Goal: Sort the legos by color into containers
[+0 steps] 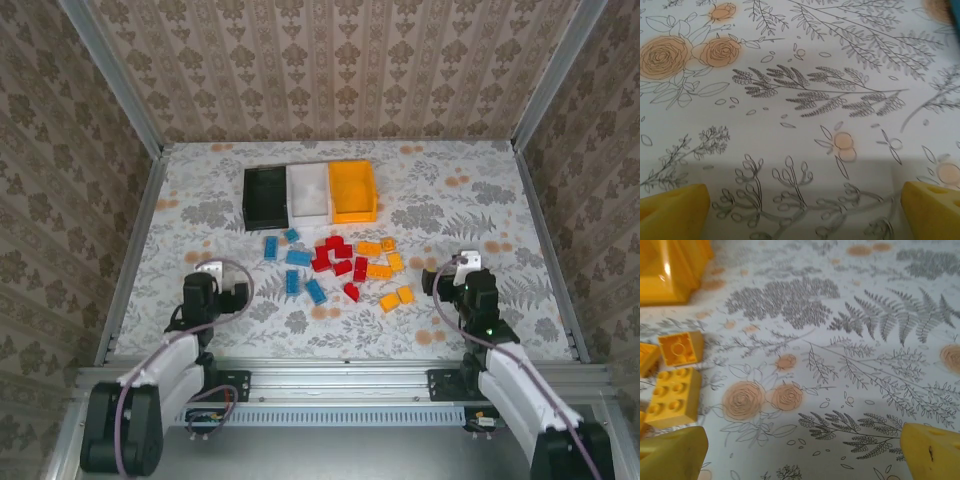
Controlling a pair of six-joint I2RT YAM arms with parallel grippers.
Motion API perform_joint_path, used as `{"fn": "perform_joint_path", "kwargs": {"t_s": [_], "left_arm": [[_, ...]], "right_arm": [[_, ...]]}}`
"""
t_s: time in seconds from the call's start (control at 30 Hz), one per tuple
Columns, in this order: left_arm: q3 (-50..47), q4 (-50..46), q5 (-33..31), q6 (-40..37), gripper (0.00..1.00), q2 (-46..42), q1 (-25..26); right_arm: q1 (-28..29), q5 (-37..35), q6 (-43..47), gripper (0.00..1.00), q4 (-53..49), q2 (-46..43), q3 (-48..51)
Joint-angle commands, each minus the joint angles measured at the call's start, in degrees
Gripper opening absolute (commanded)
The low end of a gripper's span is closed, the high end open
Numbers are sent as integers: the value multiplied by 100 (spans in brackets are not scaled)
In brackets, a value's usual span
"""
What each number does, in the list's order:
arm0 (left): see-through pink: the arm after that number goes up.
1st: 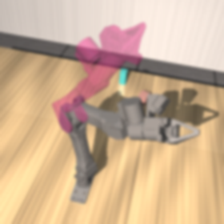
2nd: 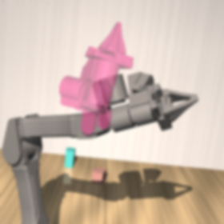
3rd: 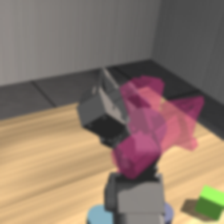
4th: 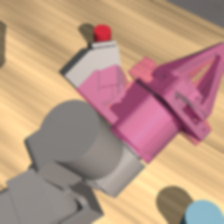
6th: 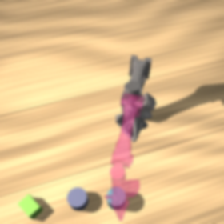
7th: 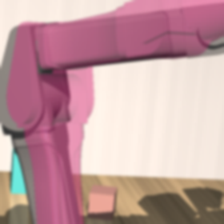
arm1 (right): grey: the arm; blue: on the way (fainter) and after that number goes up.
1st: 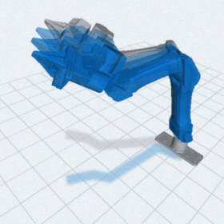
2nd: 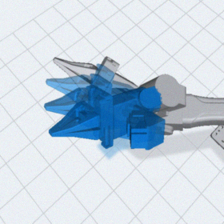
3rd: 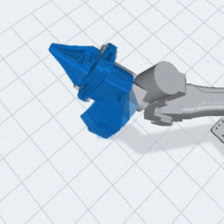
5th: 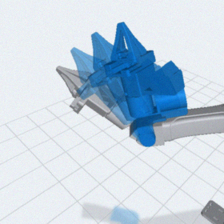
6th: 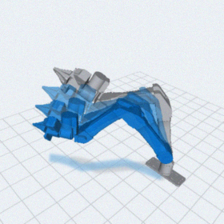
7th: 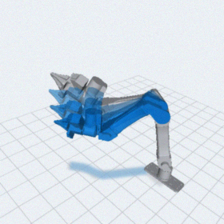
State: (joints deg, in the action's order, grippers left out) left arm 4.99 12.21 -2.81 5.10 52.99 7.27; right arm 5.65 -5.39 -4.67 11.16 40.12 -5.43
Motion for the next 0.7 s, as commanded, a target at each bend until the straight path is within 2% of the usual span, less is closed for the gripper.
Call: {"fn": "perform_joint_path", "kwargs": {"t_s": [0.0, 0.67], "left_arm": [[1782, 3799, -99, -773, 100, 3530, -595], [1786, 3798, -88, -765, 100, 3531, -605]], "right_arm": [[-442, 116, 275, 100, 3788, 4763, -1786], [-477, 172, 264, 100, 3753, 4772, -1811]]}}
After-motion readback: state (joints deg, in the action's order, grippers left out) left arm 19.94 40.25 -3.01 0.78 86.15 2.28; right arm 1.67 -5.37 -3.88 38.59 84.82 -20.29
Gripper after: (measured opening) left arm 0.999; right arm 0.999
